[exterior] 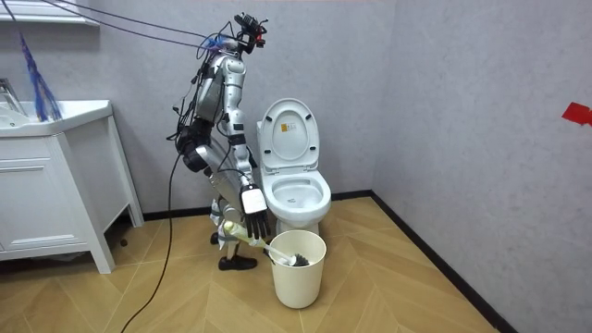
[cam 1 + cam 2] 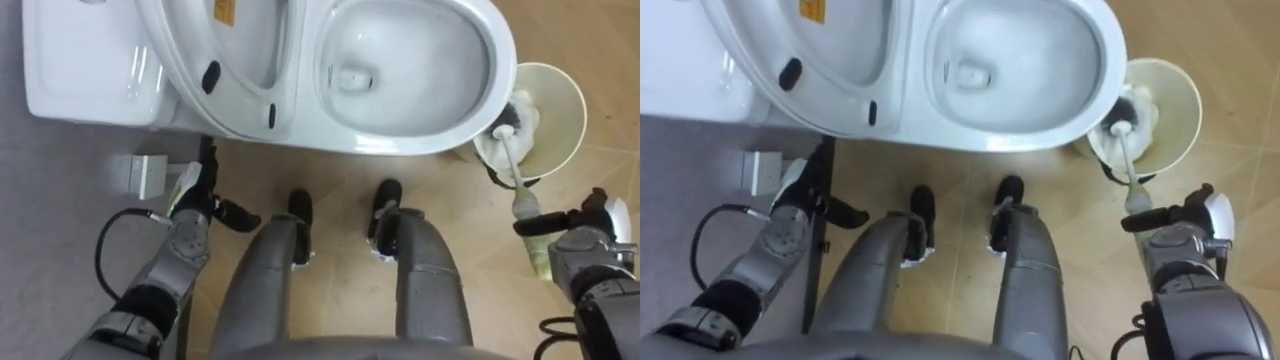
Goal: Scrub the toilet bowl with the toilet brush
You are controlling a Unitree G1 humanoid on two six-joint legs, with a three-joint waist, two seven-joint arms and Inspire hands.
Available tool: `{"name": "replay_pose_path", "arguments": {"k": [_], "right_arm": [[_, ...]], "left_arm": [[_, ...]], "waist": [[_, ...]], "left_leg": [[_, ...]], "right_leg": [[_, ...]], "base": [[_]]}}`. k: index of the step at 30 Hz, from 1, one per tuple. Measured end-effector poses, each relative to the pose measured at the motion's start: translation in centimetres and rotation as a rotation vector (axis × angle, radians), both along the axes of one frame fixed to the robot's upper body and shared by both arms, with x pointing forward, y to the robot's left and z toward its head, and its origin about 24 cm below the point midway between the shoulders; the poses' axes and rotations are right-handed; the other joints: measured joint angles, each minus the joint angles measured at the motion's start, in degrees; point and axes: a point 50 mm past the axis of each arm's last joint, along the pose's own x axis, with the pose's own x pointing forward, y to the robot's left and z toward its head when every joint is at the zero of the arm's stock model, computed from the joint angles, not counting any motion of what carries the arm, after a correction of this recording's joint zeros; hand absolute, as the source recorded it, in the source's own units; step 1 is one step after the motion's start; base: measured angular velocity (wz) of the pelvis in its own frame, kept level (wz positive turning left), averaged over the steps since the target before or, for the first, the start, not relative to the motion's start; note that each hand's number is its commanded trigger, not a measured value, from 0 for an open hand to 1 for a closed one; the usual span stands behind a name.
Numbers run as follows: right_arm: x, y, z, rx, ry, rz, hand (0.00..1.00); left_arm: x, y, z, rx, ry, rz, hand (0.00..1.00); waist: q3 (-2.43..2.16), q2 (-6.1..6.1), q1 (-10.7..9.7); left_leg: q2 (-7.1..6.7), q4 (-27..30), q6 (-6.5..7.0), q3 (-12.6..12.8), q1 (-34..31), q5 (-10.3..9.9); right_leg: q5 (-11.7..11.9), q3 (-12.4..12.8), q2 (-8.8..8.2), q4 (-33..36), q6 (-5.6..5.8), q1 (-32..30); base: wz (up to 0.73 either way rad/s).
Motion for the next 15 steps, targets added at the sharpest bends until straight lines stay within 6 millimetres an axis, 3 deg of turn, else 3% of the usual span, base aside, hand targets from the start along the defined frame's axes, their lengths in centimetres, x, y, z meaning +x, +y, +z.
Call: {"name": "replay_pose_path", "arguments": {"k": [6,10,15], "right_arm": [[0.9,0.0,0.6,-0.013,-0.021,0.025,0.0],[1.0,-0.3,0.8,-0.029,-0.014,0.041,0.0],[1.6,-0.6,1.4,-0.042,-0.032,0.044,0.0]], "left_arm": [[0.5,-0.3,0.3,-0.014,-0.016,-0.012,0.0],[1.2,-0.3,1.2,-0.006,-0.065,-0.013,0.0],[1.9,-0.5,1.9,-0.005,-0.108,-0.01,0.0]], "waist": [[0.01,1.73,0.7],[0.07,2.34,1.7],[0.13,2.55,1.9]], "left_leg": [[0.06,4.3,0.3,-0.1,-3.8,-1.9],[-0.36,7.3,0.33,0.2,-7.6,-2.4],[-0.95,11.0,-0.01,0.1,-11.2,-3.4]], "right_leg": [[-1.9,-0.8,-1.12,4.3,-0.28,-3.4],[-3.4,-0.7,-2.83,8.9,-0.79,-7.8],[-5.1,-0.5,-3.72,13.5,-1.45,-11.7]], "base": [[0.06],[0.12],[0.1]]}}
